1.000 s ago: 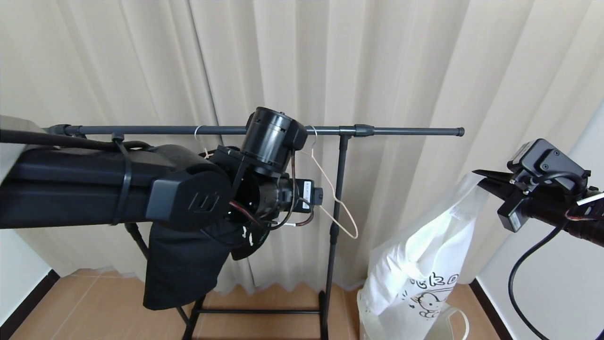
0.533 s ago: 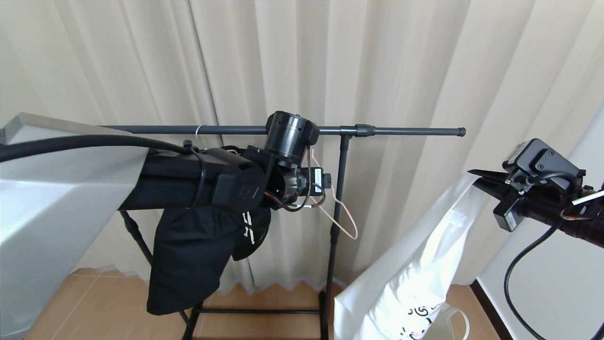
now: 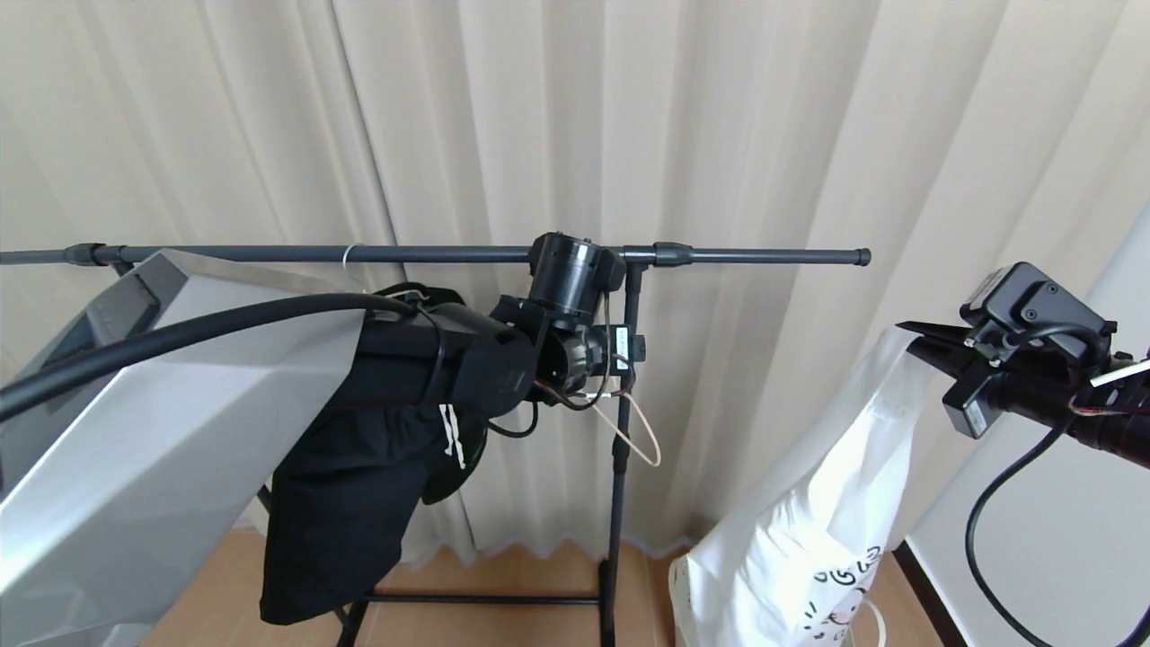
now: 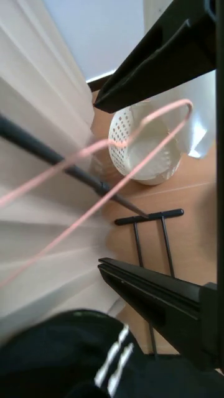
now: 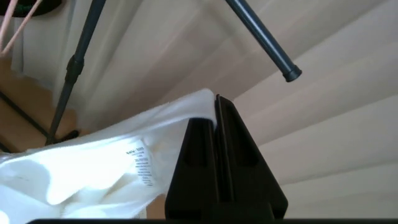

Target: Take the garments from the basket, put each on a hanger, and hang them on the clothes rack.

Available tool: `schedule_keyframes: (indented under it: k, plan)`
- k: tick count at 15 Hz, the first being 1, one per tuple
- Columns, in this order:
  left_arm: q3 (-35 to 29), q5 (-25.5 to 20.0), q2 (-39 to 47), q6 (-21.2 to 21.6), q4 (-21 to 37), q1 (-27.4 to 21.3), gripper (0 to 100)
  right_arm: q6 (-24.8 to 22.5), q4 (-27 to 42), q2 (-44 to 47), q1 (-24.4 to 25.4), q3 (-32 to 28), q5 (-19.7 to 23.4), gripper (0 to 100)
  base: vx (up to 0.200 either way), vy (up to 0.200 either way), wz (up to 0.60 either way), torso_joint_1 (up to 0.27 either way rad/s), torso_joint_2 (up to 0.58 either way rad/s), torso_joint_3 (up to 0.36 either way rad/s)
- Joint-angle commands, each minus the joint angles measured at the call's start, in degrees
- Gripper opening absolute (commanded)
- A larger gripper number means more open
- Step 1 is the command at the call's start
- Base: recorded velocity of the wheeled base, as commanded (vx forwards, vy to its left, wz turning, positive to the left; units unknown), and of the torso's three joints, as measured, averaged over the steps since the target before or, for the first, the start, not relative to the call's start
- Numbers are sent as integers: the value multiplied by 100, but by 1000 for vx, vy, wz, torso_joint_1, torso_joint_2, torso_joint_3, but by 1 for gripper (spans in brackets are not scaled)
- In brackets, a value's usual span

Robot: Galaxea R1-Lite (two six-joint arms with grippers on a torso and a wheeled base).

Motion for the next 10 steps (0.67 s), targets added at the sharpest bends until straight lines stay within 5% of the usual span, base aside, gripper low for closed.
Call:
schedule_keyframes:
  k: [1, 10]
  plan:
    - [-5, 17, 71, -10, -22, 27, 100, -12, 13, 12, 5, 1, 6, 0, 0, 0, 0, 0, 0, 0]
    - [-401, 140, 607, -28, -118, 150, 100, -3, 13, 21, 13, 10, 6, 0, 0, 0, 0, 0, 0, 0]
